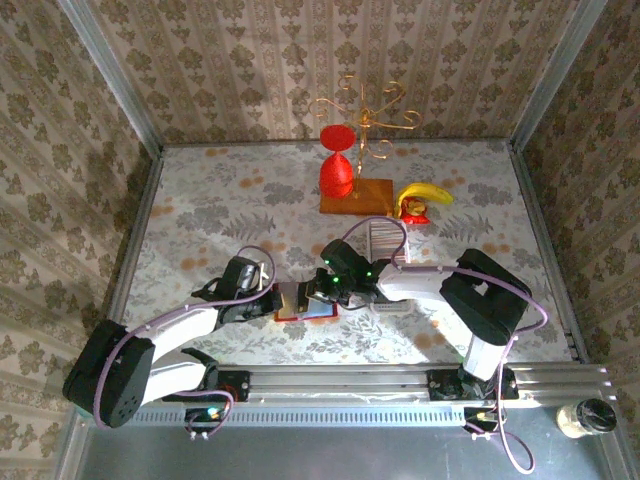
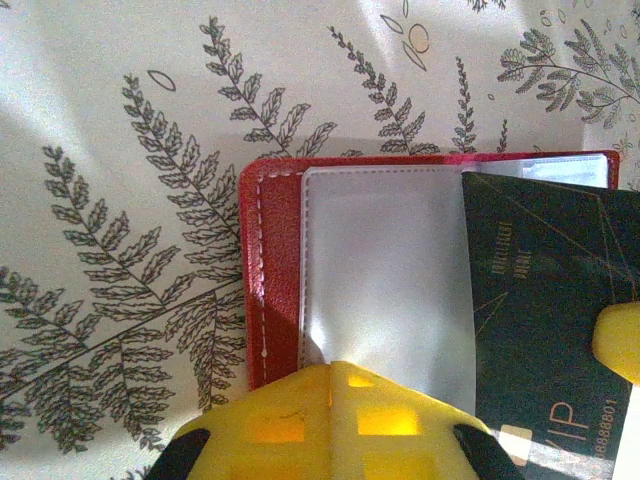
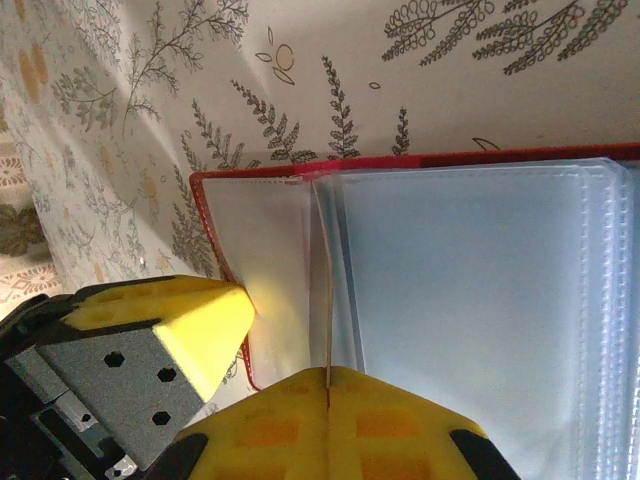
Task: Put the credit cards into the card holder
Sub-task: Insert the credit card into the card slot.
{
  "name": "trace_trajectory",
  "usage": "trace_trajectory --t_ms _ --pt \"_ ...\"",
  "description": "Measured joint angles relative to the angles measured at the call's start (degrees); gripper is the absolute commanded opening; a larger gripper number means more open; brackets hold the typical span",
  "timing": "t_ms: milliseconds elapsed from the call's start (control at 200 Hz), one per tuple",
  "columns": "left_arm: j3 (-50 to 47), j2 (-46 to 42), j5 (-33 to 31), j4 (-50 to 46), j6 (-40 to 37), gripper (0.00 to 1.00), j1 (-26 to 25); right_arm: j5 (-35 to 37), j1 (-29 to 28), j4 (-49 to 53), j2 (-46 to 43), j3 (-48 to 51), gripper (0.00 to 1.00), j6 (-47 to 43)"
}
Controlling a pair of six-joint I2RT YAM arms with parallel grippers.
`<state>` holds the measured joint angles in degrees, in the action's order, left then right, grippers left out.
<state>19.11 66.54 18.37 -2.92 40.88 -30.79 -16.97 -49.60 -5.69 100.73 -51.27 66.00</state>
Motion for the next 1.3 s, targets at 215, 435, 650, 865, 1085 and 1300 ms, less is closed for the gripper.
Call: trace_trajectory --t_ms 215,435,650,865,1085,1300 --pt "0.0 0.1 -0.2 0.2 0.0 0.0 -0.3 -1.6 0.3 -0.6 0.9 -0.1 0.0 -0.2" --pt "0.0 0.1 -0.4 0.2 0.0 0.0 -0.3 -2.4 0.6 -1.1 0.9 -0.1 0.0 -0.3" --pt "0.0 0.1 -0.6 0.2 0.0 0.0 -0.5 -3.3 0.8 -1.5 0.9 0.0 0.0 -1.0" --pt "0.0 0.0 -1.2 0.2 0.0 0.0 -1.1 -3.7 1.1 -2.4 0.9 1.3 0.0 -1.2" --pt "0.0 -0.2 -1.9 0.2 0.0 0.0 -1.5 -4.8 1.5 -3.4 0.9 1.6 0.0 -1.3" --pt "0.0 -0.3 -2.4 0.2 0.1 0.0 -1.8 -6.1 2.0 -5.4 0.9 2.7 0.0 -1.3"
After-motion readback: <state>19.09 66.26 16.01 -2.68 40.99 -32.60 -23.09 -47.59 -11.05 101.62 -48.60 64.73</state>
